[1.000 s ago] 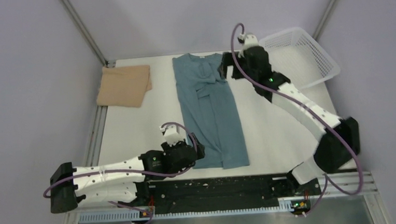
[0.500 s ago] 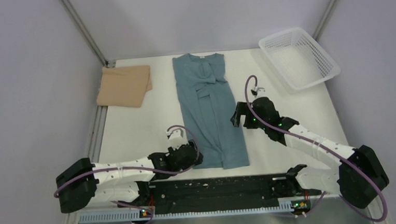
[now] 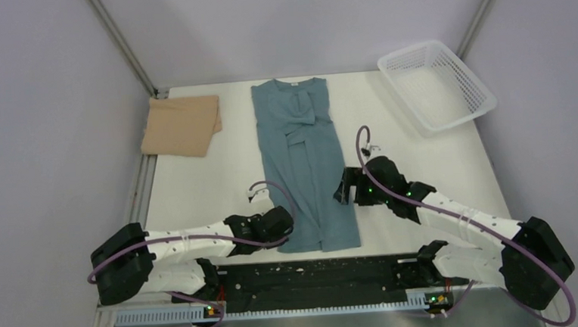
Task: Fold and stack the t-shirts
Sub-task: Grab the bottom of the folded rectangular tshirt with both arms, then fold the folded rectangular tshirt in 1/3 of the way
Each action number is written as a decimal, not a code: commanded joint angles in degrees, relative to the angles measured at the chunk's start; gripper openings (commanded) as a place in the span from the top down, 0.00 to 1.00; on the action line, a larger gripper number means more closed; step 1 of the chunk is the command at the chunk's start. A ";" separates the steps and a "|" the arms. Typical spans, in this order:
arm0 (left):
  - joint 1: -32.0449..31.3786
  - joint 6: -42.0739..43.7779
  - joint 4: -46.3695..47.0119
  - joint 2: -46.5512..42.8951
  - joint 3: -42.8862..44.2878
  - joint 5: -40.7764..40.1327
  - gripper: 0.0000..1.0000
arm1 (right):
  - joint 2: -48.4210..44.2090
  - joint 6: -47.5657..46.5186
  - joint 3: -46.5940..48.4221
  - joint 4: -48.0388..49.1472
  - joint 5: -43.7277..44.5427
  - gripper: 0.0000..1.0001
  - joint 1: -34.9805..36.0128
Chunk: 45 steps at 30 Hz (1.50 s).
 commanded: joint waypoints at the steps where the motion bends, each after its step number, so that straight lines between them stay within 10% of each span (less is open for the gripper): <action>1: 0.24 2.92 -6.38 0.99 -0.21 4.81 1.00 | -1.60 -0.38 -3.62 -7.41 -8.40 0.18 3.52; 13: 0.24 1.76 -7.39 -0.71 -0.83 5.68 1.00 | -2.07 -3.74 -5.76 -21.24 -13.67 0.35 4.18; 24: 0.24 0.74 -7.79 -1.94 -1.54 6.36 1.00 | 2.86 -0.96 -9.27 -11.74 -19.14 0.51 5.63; 31: 0.24 -1.99 -5.90 -6.49 -5.31 8.13 0.68 | 1.93 1.32 -11.81 -9.43 -17.79 0.89 5.81; 36: 0.24 -3.09 -0.53 -8.76 -10.23 13.54 0.67 | 1.64 1.70 -12.50 -8.84 -17.73 0.93 5.87; 45: 0.24 -3.96 -3.84 -6.85 -8.57 14.50 1.00 | 0.76 0.90 -12.94 -9.70 -19.44 1.00 5.85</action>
